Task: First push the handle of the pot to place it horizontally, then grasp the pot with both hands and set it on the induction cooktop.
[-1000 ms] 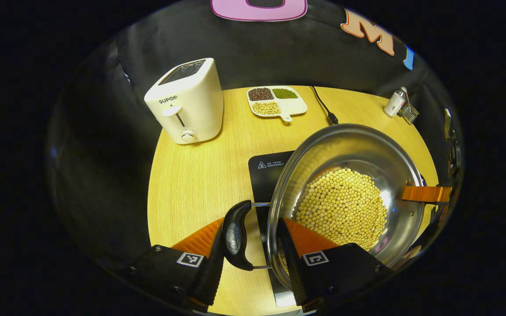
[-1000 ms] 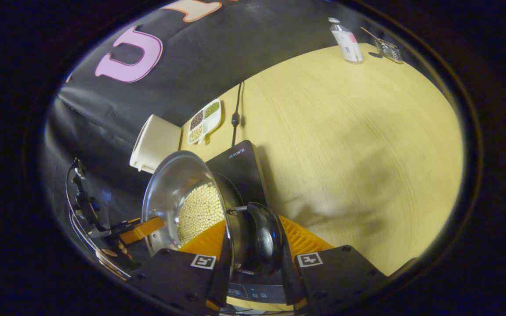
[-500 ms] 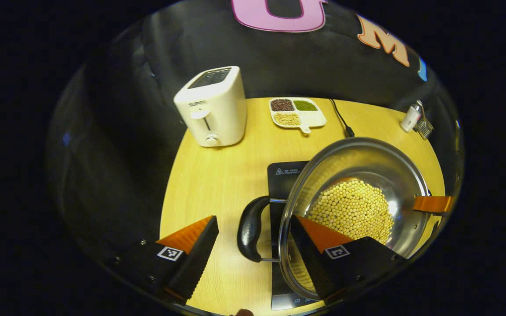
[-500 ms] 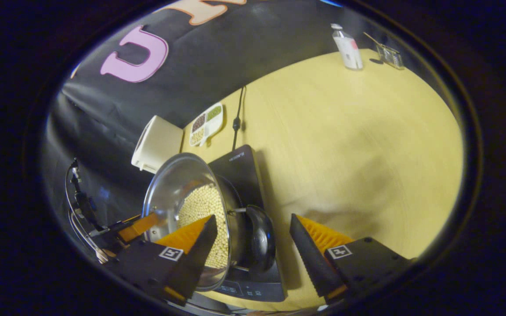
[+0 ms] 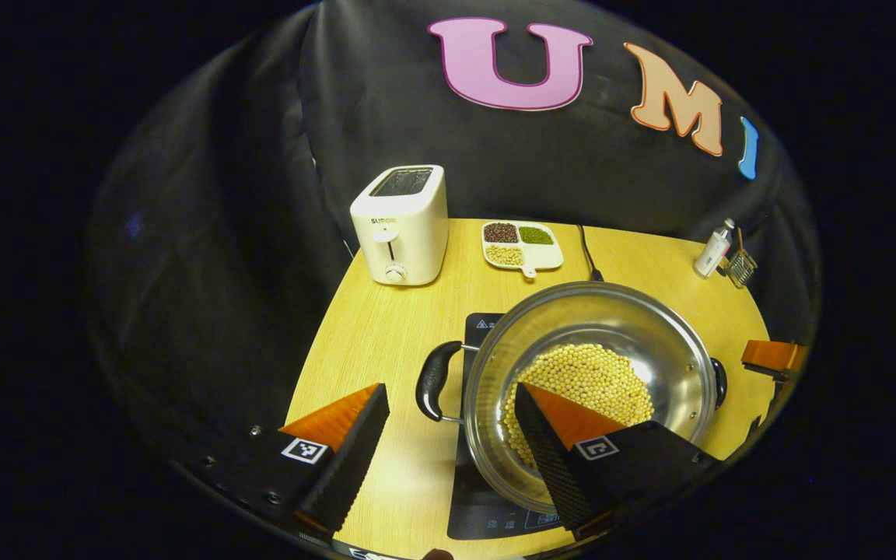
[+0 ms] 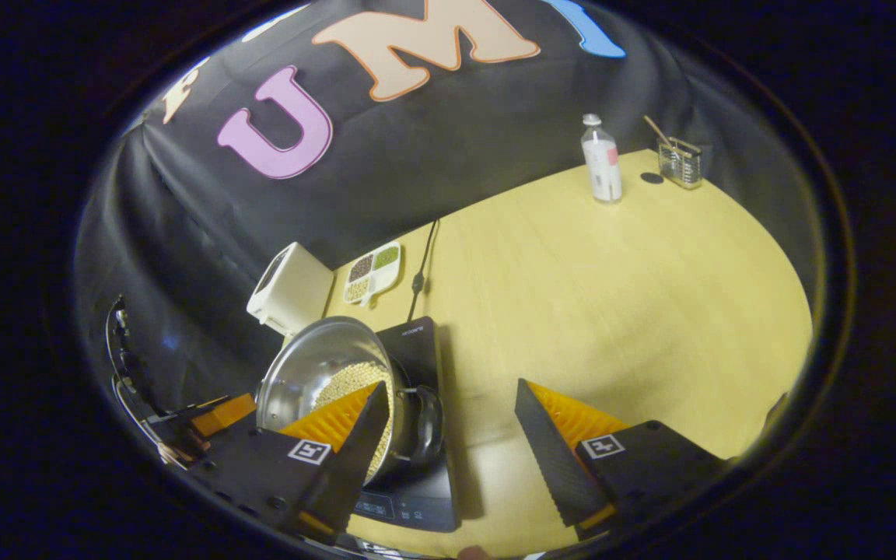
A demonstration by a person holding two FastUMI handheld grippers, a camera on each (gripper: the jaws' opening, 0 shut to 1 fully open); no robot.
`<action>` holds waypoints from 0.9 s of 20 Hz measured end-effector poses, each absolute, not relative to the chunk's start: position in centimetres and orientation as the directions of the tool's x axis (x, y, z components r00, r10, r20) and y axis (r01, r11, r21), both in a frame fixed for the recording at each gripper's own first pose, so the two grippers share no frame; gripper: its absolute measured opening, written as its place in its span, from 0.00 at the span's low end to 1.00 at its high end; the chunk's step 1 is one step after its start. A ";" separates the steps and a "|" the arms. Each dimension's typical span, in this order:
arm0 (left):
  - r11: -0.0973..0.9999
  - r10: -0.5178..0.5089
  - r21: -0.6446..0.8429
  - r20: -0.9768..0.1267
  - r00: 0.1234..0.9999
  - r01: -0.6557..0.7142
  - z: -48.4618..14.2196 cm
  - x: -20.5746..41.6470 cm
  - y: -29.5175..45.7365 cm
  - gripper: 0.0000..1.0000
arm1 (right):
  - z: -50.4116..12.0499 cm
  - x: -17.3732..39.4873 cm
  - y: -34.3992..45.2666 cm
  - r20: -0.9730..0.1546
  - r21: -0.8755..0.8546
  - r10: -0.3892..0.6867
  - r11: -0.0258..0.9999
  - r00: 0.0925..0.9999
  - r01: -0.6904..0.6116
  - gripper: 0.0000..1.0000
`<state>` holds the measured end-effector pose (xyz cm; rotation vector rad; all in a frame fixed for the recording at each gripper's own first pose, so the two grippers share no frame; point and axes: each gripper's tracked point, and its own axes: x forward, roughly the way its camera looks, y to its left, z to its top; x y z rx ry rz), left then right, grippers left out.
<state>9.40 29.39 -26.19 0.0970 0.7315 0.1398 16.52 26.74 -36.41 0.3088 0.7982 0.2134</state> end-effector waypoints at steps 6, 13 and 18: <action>0.990 0.117 0.133 -0.651 0.750 -0.040 -24.1 7.0 23.9 0.99 | -33.1 15.4 22.5 -0.632 0.308 0.269 0.948 0.726 -0.084 0.93; 0.989 0.123 0.139 -0.605 0.787 -0.048 -20.8 5.2 14.5 0.99 | -29.3 14.1 15.2 -0.578 0.270 0.291 0.950 0.763 -0.158 0.93; 0.994 0.100 0.098 -0.558 0.824 -0.054 -18.7 4.7 6.0 0.99 | -26.2 14.4 7.9 -0.519 0.230 0.275 0.957 0.809 -0.178 0.93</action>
